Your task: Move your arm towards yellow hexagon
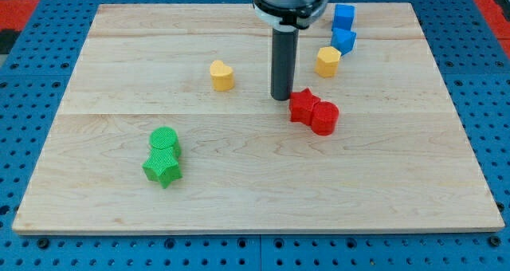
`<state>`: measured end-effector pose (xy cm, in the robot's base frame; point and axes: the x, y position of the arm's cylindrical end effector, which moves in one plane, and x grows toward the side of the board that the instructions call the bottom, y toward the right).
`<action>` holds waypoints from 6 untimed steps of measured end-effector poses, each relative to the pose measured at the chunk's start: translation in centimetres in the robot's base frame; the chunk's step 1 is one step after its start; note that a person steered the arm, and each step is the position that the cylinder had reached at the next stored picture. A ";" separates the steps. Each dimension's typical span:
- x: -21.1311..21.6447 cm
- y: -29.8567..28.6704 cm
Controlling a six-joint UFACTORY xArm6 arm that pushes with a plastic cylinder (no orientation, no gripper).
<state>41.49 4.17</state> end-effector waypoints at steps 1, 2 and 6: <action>1.6 2.2; 2.8 4.3; -2.2 7.8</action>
